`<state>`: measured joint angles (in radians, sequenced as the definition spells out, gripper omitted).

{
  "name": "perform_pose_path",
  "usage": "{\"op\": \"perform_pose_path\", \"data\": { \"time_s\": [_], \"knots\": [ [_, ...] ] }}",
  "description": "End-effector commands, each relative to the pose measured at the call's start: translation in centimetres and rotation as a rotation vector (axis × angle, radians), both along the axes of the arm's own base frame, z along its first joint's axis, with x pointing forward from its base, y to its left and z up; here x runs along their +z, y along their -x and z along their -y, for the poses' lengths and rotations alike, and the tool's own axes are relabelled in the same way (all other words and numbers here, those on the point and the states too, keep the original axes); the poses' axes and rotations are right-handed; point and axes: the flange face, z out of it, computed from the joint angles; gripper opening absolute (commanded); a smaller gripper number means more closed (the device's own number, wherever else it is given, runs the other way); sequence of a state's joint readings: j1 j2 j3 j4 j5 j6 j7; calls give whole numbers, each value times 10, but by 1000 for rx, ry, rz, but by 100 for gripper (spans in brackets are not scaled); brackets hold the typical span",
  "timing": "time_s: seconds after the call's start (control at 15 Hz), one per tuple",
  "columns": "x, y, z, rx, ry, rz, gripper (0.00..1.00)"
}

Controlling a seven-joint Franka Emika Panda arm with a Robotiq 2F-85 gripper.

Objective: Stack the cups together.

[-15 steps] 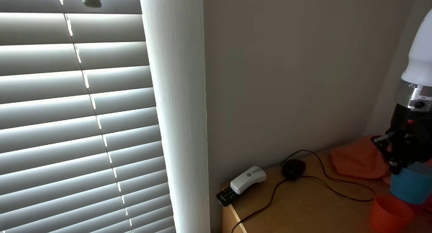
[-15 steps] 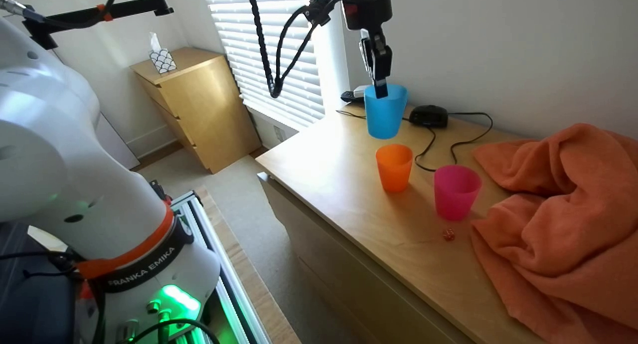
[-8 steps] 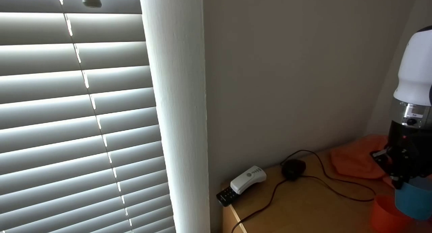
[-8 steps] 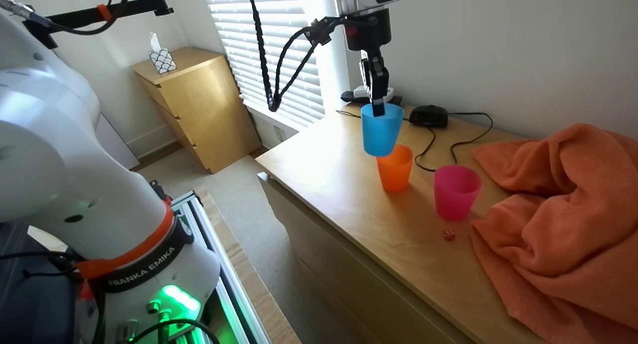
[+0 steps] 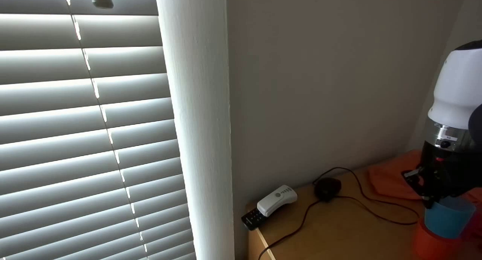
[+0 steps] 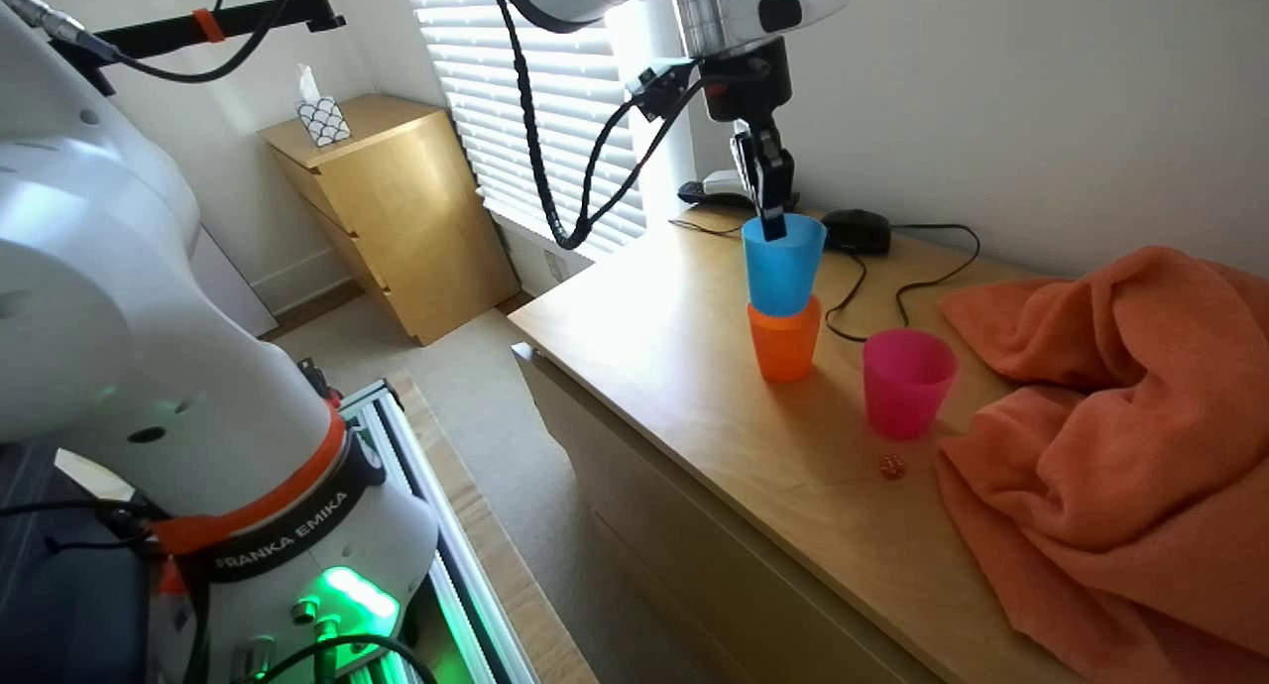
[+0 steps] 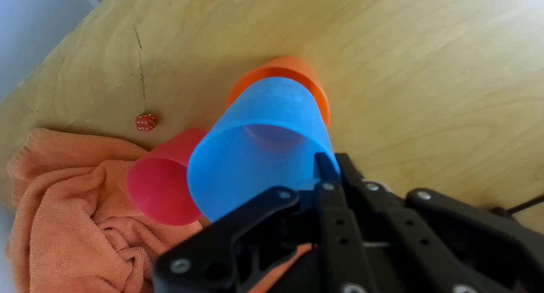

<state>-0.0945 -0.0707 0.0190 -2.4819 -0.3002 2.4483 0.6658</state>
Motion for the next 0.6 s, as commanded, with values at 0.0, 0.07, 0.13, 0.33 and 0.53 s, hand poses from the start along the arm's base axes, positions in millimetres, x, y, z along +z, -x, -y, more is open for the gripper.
{"op": "perform_pose_path", "data": {
  "time_s": [0.0, 0.07, 0.13, 0.33, 0.53],
  "knots": [
    [-10, -6, 2, -7, 19, 16, 1],
    [-12, -8, 2, -9, 18, 17, 1],
    [-14, -9, 3, -11, 17, 18, 1],
    [-21, -12, 5, -16, 18, 15, 1],
    [-26, -13, 7, -18, 14, 2, 1]
  ]
}}
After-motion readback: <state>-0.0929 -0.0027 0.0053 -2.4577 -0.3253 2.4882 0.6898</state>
